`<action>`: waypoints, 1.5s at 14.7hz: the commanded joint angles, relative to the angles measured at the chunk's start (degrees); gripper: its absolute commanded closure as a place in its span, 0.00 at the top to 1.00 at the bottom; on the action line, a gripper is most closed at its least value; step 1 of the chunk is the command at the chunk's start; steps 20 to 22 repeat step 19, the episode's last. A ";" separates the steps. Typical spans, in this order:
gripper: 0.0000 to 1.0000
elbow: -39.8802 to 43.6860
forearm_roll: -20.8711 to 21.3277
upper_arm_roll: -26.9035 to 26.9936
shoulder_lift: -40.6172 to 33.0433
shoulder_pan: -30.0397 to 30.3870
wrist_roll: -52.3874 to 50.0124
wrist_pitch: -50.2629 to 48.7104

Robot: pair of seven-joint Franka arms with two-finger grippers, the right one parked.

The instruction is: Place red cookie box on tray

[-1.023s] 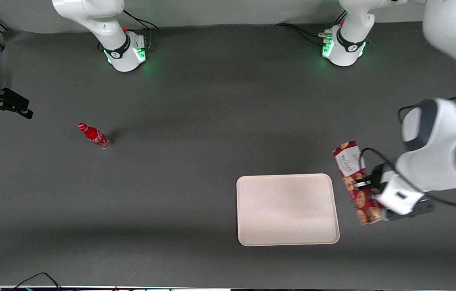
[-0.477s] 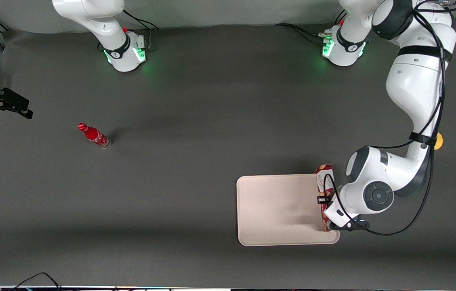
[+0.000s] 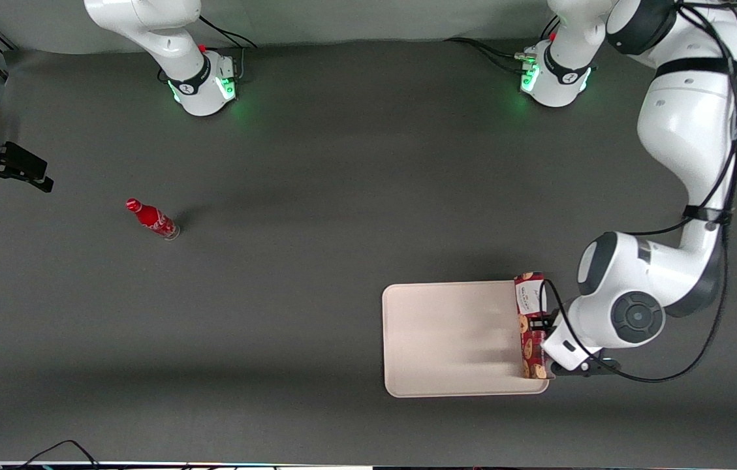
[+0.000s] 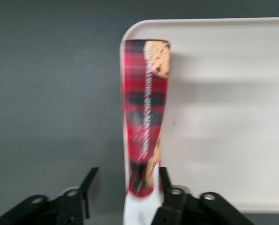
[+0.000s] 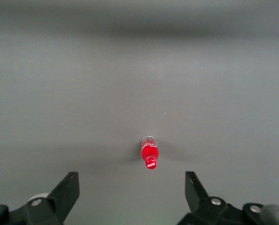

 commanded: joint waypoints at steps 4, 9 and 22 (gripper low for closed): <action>1.00 0.30 -6.05 2.17 -15.12 2.69 1.82 -17.13; 1.00 -3.20 -11.59 11.56 -29.35 2.78 18.15 -35.25; 1.00 -25.82 -14.76 14.40 -47.15 1.73 23.71 -23.75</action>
